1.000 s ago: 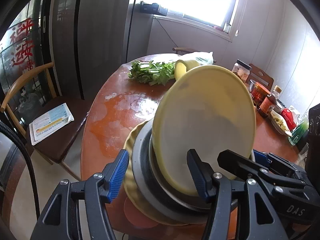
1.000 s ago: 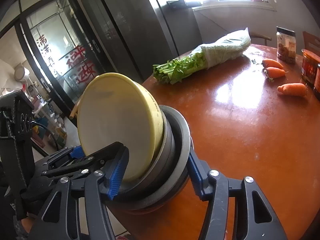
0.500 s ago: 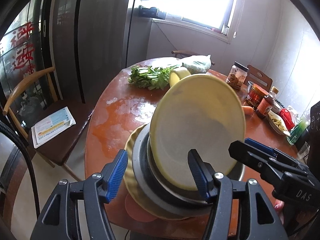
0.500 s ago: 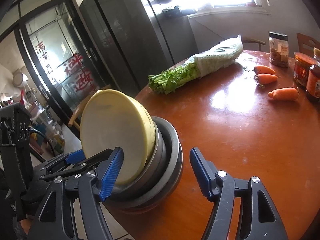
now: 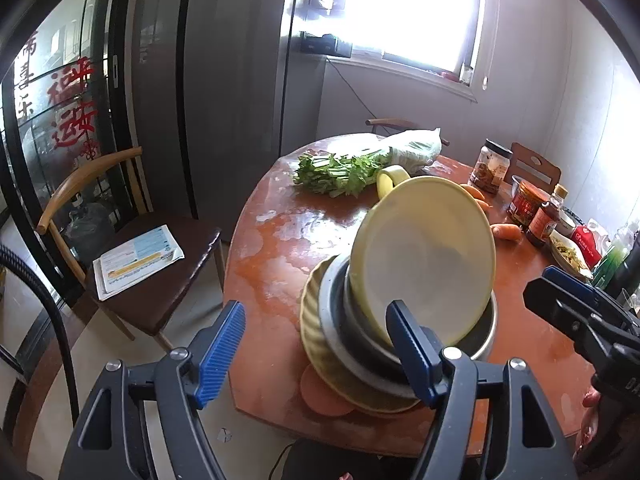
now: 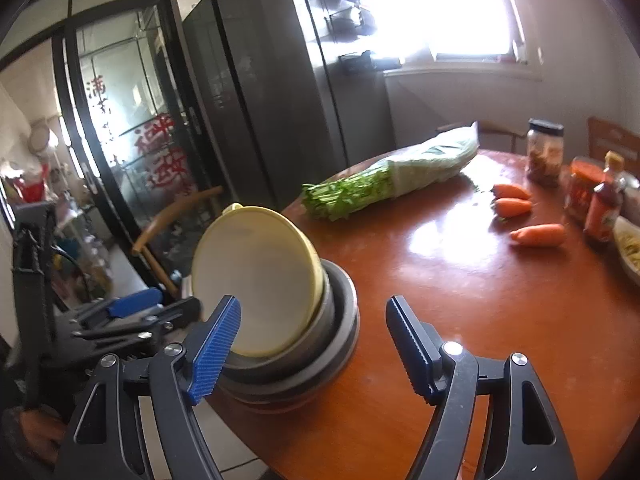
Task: Organize plates and bowls
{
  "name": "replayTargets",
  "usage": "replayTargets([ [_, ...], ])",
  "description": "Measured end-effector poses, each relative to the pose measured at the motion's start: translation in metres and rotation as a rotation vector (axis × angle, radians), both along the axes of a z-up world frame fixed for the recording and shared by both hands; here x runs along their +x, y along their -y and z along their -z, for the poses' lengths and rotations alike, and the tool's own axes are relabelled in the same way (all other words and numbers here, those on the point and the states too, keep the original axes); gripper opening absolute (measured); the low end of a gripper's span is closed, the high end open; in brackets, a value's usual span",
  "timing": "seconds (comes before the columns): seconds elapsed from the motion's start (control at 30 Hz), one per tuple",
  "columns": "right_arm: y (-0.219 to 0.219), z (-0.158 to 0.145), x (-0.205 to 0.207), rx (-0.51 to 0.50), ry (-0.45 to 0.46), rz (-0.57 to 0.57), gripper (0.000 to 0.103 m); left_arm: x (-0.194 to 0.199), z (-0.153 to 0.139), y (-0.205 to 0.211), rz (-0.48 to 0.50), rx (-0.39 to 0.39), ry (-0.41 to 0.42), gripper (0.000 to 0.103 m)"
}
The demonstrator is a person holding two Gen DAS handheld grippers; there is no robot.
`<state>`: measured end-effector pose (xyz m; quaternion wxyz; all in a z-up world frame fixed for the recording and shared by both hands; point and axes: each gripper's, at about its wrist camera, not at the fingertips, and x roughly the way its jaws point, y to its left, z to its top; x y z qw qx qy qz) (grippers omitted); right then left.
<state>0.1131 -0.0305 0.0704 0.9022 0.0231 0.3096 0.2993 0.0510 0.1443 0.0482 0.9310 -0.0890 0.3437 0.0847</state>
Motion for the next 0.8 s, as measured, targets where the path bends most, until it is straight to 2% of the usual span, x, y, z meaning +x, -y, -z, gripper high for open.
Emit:
replayTargets([
  [0.27,0.001,0.009,-0.012,-0.017,-0.013,0.001,0.078,-0.023,0.001,-0.013,-0.024,0.021,0.007,0.075],
  [0.47,-0.003,0.015,-0.024,-0.026,-0.025,-0.026,0.078,-0.036,0.009,-0.031,-0.055,0.023,-0.023,0.075],
  [0.8,-0.015,0.032,-0.034,-0.060,-0.061,-0.054,0.079,-0.020,0.024,-0.052,-0.034,-0.008,-0.076,0.075],
])
